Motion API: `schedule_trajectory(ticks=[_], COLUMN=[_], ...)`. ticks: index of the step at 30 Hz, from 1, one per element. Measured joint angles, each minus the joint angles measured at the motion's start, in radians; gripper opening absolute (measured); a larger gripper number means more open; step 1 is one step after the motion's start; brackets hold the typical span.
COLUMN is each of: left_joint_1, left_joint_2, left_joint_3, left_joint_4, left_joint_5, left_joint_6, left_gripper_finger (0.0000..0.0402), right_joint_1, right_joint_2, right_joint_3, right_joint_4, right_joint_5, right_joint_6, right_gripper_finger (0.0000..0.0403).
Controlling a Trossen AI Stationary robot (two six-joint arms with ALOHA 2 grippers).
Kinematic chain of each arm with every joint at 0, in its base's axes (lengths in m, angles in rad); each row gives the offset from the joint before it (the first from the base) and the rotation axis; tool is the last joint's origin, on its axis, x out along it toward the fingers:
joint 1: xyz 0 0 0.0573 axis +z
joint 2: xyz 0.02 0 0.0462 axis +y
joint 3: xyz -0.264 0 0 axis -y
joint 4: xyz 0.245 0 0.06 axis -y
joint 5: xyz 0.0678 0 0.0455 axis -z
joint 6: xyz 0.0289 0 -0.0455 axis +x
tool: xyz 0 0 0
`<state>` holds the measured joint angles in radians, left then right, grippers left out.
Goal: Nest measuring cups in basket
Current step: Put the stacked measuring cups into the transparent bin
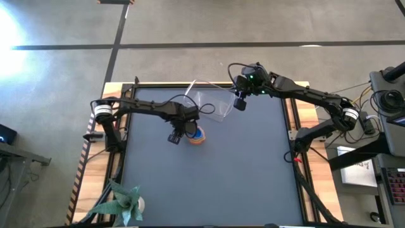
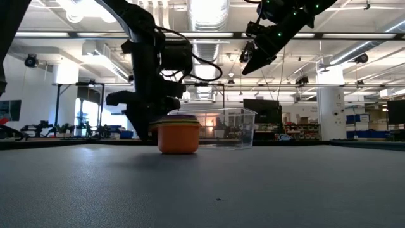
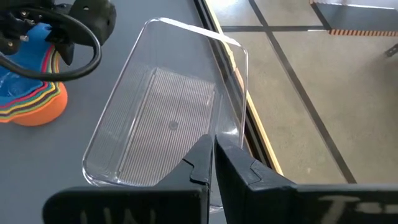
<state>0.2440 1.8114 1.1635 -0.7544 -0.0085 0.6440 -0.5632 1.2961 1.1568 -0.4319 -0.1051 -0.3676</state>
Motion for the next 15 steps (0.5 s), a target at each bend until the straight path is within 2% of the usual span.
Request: schedule_trajectory(ticks=[4,7,10,15], left_joint_1=[0.007,0.015,0.020,0.022], left_joint_2=[0.000,0.000,0.000,0.000], left_joint_3=[0.054,0.086,0.103,0.082], left_joint_4=[-0.053,-0.083,-0.094,-0.106], left_joint_5=[0.001,0.001,0.007,0.046], left_joint_6=[-0.001,0.000,0.008,0.021], left_gripper_finger=[0.0217,0.0245,0.0246,0.0213], right_joint_1=[0.000,0.000,0.000,0.000], right_joint_2=[0.000,0.000,0.000,0.000], right_joint_3=[0.000,0.000,0.000,0.000], right_joint_4=[0.004,0.004,0.004,0.004], right_joint_5=[0.000,0.000,0.000,0.000], right_joint_6=[0.000,0.000,0.000,0.000], right_gripper_finger=[0.0009,0.0009,0.0009,0.0009])
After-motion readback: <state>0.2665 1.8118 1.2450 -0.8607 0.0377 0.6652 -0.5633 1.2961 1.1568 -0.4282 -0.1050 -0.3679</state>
